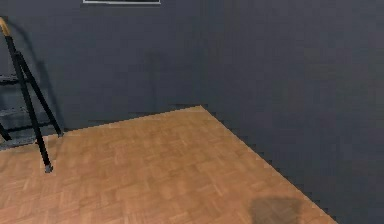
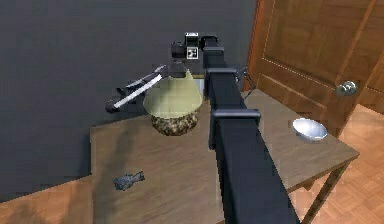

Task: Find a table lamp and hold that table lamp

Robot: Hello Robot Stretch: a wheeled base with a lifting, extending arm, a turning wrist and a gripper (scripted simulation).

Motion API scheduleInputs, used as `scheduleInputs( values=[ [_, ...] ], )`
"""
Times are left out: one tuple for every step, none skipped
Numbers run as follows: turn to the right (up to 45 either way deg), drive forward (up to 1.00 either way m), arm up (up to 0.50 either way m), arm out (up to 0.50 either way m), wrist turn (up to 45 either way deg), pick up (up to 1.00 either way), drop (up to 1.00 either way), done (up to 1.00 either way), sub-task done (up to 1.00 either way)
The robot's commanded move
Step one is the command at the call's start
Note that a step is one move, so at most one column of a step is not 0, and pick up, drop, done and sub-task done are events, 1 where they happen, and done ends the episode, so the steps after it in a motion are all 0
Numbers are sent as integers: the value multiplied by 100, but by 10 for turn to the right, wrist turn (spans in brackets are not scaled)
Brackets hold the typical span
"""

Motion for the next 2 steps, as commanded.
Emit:
scheduleInputs(
  values=[
    [0,0,0,0,450,0,0,0,0],
    [0,0,0,0,210,0,0,0,0]
  ],
)
